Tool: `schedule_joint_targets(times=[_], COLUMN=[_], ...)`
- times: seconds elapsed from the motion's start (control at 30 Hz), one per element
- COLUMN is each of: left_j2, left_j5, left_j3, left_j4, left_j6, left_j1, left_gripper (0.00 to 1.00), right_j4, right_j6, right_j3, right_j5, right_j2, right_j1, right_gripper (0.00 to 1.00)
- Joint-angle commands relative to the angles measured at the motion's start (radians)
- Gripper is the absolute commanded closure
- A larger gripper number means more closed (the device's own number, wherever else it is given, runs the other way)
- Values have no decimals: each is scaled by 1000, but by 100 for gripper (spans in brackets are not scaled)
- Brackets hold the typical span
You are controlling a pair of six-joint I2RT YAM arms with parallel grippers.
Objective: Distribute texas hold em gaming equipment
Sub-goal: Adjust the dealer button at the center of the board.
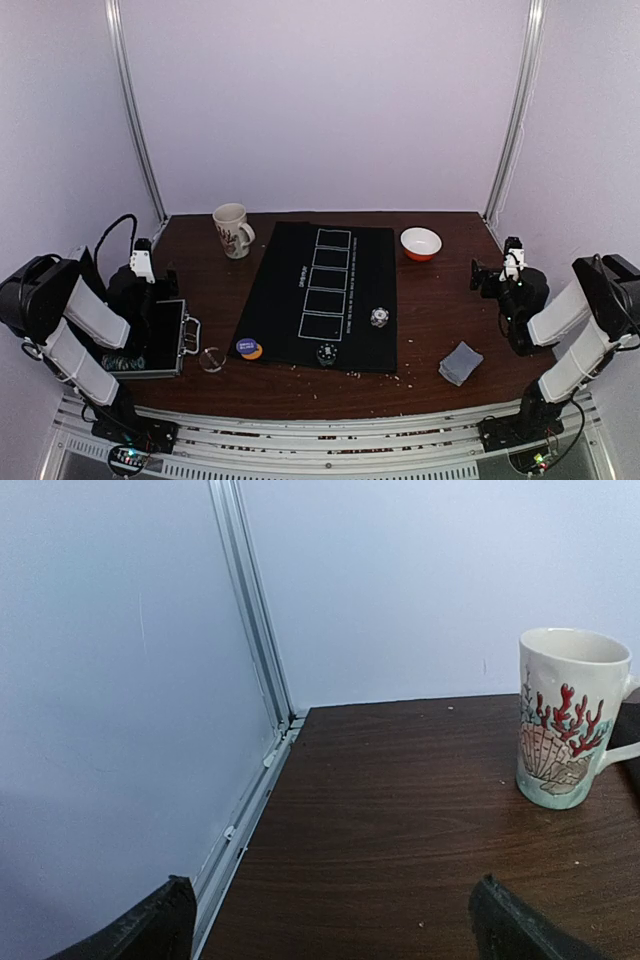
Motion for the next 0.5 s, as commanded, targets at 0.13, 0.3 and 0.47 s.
schedule_joint_targets(times=[0.13, 0.3, 0.47], left_j2=[-23, -209, -340], left_j5=[-1, -83, -79], left_j3=[14, 267, 599], left_j4=[48, -515, -1038], left_j6=[-2, -30, -23], left_j1=[8, -2, -87], left_gripper=[2, 2, 2], right_j4=[-6, 15, -378], right_j6=[-9, 16, 33], right_j3=[8, -15, 107], right_j5=[-9, 33, -8], right_j2=[1, -46, -282], right_j1=[-5, -7, -7], right_gripper=[0, 0, 0])
